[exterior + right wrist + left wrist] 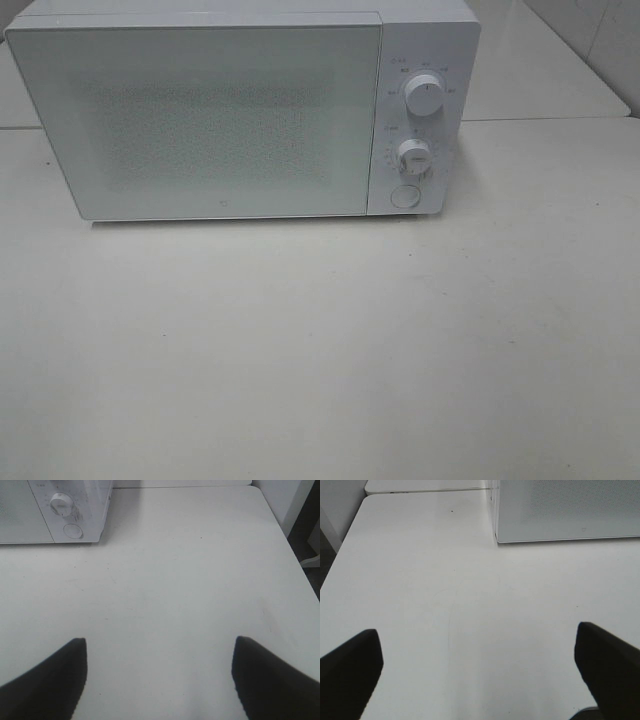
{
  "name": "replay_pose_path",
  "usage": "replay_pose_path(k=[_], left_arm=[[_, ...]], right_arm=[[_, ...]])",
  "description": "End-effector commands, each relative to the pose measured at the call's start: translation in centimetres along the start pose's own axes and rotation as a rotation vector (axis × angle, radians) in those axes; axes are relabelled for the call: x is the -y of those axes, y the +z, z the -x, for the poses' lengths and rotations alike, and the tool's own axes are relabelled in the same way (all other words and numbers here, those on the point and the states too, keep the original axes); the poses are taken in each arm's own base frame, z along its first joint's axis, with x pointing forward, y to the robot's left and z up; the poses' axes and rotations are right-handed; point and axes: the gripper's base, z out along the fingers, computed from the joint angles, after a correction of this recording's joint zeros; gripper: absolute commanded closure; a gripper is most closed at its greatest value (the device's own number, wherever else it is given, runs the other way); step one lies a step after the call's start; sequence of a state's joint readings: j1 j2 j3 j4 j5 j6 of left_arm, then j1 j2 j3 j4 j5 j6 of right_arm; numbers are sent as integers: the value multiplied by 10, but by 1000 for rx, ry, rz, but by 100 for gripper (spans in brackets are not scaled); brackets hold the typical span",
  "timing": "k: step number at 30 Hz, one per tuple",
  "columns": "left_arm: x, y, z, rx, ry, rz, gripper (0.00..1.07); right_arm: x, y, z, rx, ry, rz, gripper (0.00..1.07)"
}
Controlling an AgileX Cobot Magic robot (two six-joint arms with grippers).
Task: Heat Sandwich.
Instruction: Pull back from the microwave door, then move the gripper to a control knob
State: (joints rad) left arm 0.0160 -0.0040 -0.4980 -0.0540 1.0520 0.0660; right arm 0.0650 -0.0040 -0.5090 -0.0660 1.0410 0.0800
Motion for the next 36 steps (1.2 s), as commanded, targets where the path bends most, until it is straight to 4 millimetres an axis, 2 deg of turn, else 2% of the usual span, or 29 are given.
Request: replay_pose_path(k=[1,14,21,27,36], left_arm=[[1,-3,-2,39,-7,-5,5],[1,-3,-2,39,-7,-5,5],[1,-3,-2,39,-7,-5,5],[1,-3,-2,39,-7,-5,5],[1,-3,-1,38,-7,-5,5]], right_arm=[[0,-2,-2,22,-8,-2,31],[0,-1,-1,16,-9,-3,31],[0,-3,1,29,-10,-5,25],[0,-7,7,84,-11,-4,24],[-2,12,19,-57,-18,-9,27]])
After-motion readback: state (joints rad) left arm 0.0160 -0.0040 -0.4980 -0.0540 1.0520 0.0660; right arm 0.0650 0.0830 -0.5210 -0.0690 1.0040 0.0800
